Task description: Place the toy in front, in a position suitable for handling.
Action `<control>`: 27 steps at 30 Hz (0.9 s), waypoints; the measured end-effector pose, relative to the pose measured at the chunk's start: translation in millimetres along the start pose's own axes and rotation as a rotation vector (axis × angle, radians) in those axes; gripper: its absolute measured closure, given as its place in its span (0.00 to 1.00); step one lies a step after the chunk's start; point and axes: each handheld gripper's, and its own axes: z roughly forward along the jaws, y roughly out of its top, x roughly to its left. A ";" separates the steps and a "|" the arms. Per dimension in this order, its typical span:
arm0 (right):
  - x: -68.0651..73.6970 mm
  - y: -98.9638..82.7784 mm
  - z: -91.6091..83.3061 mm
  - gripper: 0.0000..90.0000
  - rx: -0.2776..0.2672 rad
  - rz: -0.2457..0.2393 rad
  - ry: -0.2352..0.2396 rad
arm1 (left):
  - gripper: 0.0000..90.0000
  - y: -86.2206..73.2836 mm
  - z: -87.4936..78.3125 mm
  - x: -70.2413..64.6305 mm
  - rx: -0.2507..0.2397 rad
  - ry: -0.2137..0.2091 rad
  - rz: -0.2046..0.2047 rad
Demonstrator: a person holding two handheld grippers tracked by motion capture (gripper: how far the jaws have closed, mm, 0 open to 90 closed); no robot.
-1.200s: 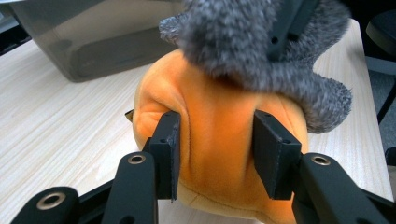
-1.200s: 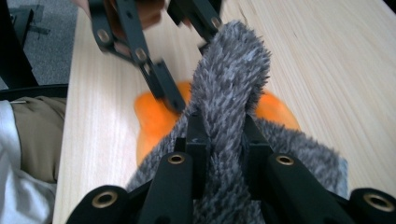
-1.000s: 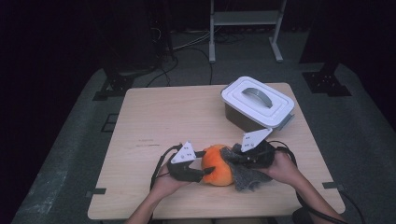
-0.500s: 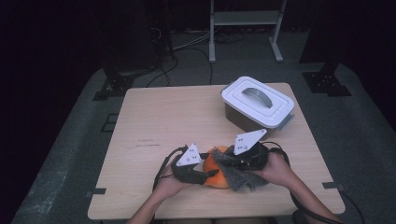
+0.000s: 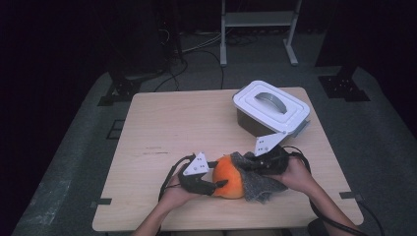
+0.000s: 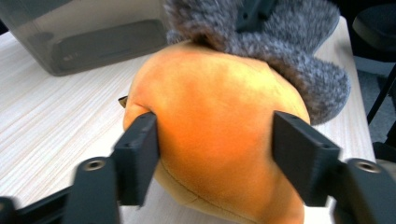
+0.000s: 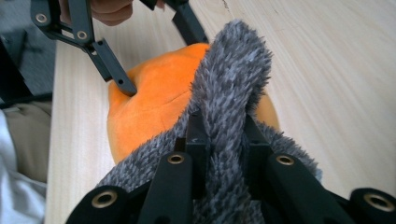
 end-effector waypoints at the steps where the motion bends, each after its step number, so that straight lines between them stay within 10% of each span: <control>1: 1.4 -2.1 1.0 0.86 -0.005 0.012 0.005 | 0.31 1.3 -1.0 1.3 -0.006 0.002 -0.018; 8: 15.6 -5.1 7.2 0.86 -0.012 -0.019 0.032 | 0.29 1.1 0.3 4.4 0.012 -0.016 -0.053; 17: 31.2 34.5 14.7 0.86 0.017 -0.149 0.002 | 0.39 2.9 1.6 -6.8 0.040 -0.004 0.041; 27: 12.2 -0.8 4.8 0.85 -0.042 -0.022 0.004 | 0.32 0.4 -2.6 -0.4 0.004 -0.021 -0.020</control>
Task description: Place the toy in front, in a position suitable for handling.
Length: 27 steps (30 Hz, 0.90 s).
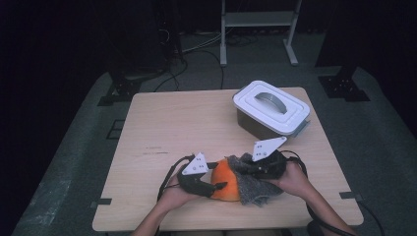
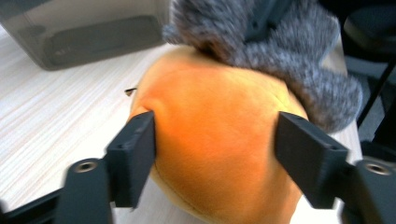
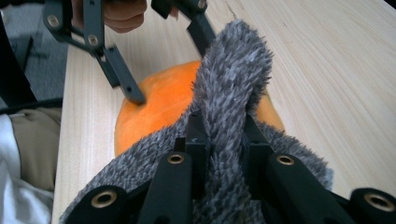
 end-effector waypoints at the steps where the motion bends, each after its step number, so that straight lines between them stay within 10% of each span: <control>1: 0.8 -3.5 -0.3 0.85 -0.009 0.011 0.002 | 0.28 2.3 -0.5 0.8 -0.001 0.007 -0.001; 6: 11.2 -7.1 3.1 0.85 -0.041 -0.009 0.061 | 0.18 6.0 4.9 9.1 0.022 -0.033 -0.079; 11: 19.8 8.6 9.7 0.85 -0.026 -0.066 0.055 | 0.36 1.2 5.7 3.7 0.057 -0.030 -0.030; 14: 18.6 8.3 9.9 0.85 -0.029 -0.056 0.064 | 0.41 0.6 2.7 3.7 0.054 -0.018 -0.001; 22: 3.1 -16.3 -5.4 0.86 -0.026 0.021 0.022 | 0.23 -2.0 -1.6 12.6 0.051 -0.077 -0.109; 27: 0.7 -12.5 -9.1 0.85 0.009 0.015 0.009 | 0.48 -2.7 5.0 9.5 0.023 -0.109 -0.127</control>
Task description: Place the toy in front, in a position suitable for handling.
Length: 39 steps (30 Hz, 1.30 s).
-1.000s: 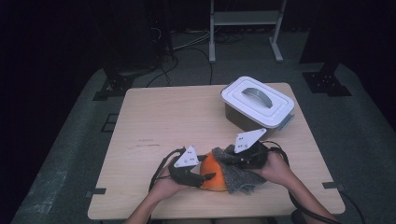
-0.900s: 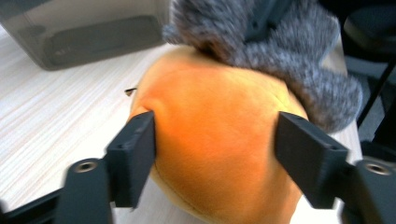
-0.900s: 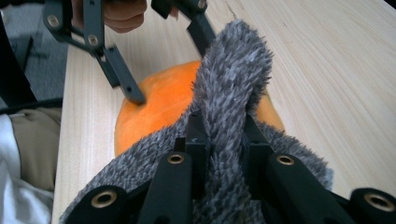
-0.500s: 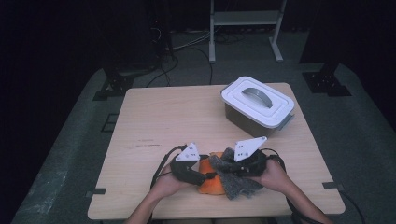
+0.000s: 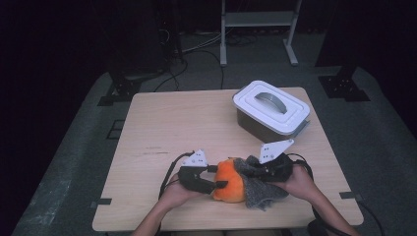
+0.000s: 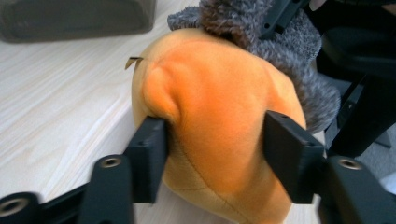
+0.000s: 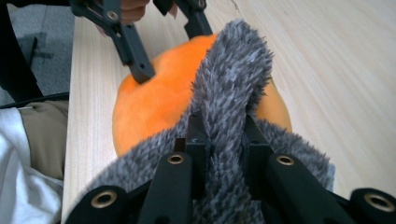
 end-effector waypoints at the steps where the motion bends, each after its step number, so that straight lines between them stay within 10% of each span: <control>1: 1.4 4.2 -2.2 0.86 -0.002 -0.005 -0.004 | 0.50 3.6 -1.9 -1.5 -0.023 0.004 -0.010; 10: 17.4 37.4 4.7 0.86 -0.009 -0.116 0.039 | 0.53 7.9 -1.9 -7.8 -0.011 0.038 0.040; 17: -4.1 11.1 -2.3 0.86 0.008 -0.017 -0.003 | 0.44 1.0 -1.4 -0.9 -0.015 0.021 0.019; 21: 2.3 6.7 5.6 0.86 -0.020 0.001 0.025 | 0.21 3.8 1.6 1.0 -0.004 -0.030 -0.022; 28: 19.4 27.3 15.3 0.86 -0.040 -0.076 0.049 | 0.44 1.0 0.5 -5.6 0.028 0.025 0.074; 30: 16.3 29.4 15.0 0.86 -0.030 -0.083 0.049 | 0.48 4.3 -3.0 -10.9 0.034 0.069 0.163; 39: -4.8 5.4 -5.5 0.86 -0.002 -0.020 -0.021 | 0.51 6.2 -5.6 -13.6 0.007 0.073 0.250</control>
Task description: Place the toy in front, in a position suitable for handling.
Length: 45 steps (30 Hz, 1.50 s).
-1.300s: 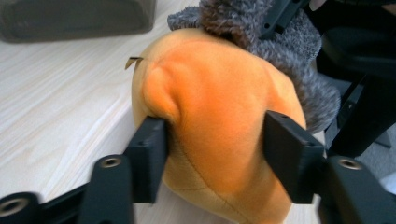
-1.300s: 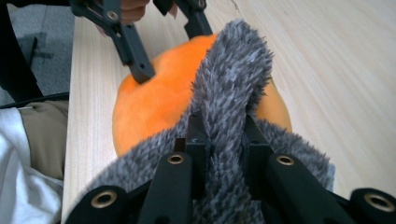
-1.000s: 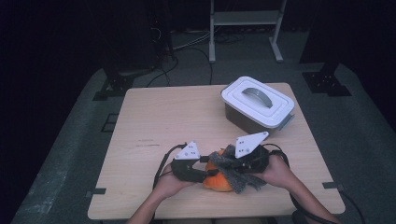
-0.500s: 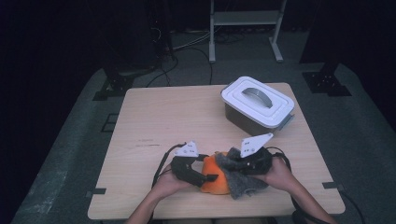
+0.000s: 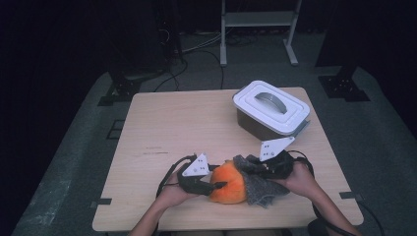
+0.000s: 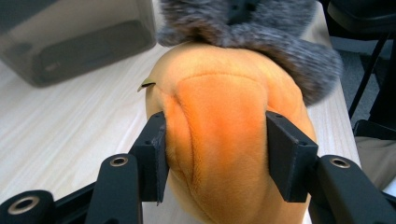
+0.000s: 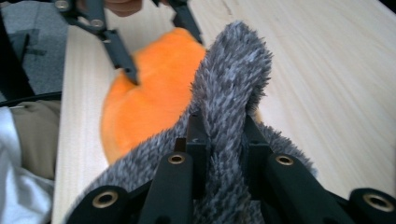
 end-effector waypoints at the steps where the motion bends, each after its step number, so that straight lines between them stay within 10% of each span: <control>1: -2.3 0.4 -1.5 0.86 -0.005 0.008 -0.005 | 0.51 0.0 0.0 0.0 0.000 0.000 0.000; 5: -7.3 1.1 2.1 0.86 -0.016 0.036 0.021 | 0.50 1.9 -6.2 0.6 -0.023 0.058 0.044; 13: 10.7 -2.3 11.8 0.86 0.005 0.014 0.073 | 0.23 -8.8 -1.5 12.8 0.019 -0.062 -0.159; 23: 20.6 30.8 11.5 0.86 -0.035 -0.077 0.080 | 0.46 -1.2 -4.0 -5.4 0.022 0.014 0.084; 31: -2.1 5.9 9.0 0.86 -0.021 0.021 0.054 | 0.32 -7.9 -5.1 1.8 -0.008 -0.008 0.009; 36: -1.1 -8.4 12.0 0.86 -0.032 0.057 0.060 | 0.26 -11.8 -5.7 9.6 -0.036 -0.088 -0.161; 40: 4.7 -4.8 8.8 0.86 -0.017 0.033 0.070 | 0.50 -7.3 -5.7 5.4 -0.024 -0.050 -0.099; 45: 14.3 18.5 2.2 0.86 -0.046 -0.032 0.079 | 0.56 -1.7 -5.5 1.4 -0.022 -0.032 -0.034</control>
